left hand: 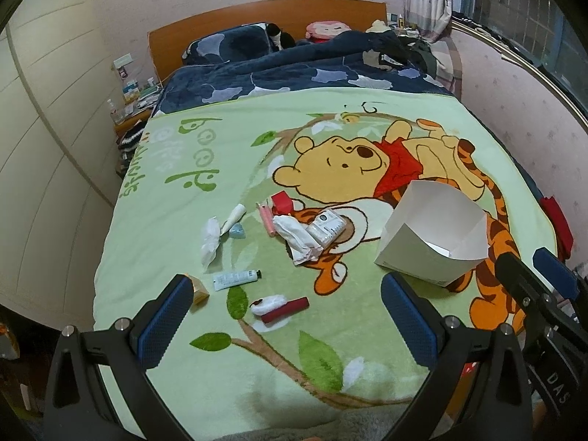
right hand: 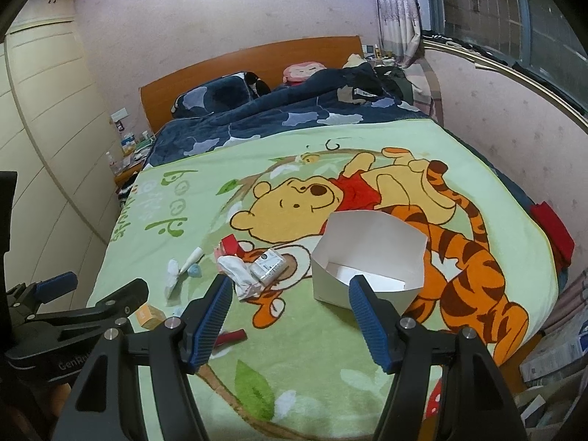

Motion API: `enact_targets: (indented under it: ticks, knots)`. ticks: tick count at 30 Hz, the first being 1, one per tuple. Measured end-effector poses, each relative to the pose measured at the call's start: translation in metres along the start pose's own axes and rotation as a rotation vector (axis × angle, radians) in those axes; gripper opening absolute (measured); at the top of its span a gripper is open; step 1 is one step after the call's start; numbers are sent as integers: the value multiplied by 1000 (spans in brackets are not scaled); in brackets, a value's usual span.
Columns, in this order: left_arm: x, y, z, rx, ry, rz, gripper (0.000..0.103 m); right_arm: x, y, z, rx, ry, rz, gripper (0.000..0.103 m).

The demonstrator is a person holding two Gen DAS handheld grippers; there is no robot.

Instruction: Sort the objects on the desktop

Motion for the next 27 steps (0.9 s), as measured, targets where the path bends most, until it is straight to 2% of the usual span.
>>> enact_targets:
  ticks: [27]
  knots:
    - [-19,-32,-2,-81,41,42,103,-9,-28,3,-64,30,36,68]
Point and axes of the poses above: each gripper's, at about its wrist camera, not at the fingertips, and x roughly against the way its jaws point, y to its left, z to its underside, the point moved 2 cm from there along -x, roughly the way its jaws point, and after that the axes turned 7 degrees about z, right-handed, at the moved point
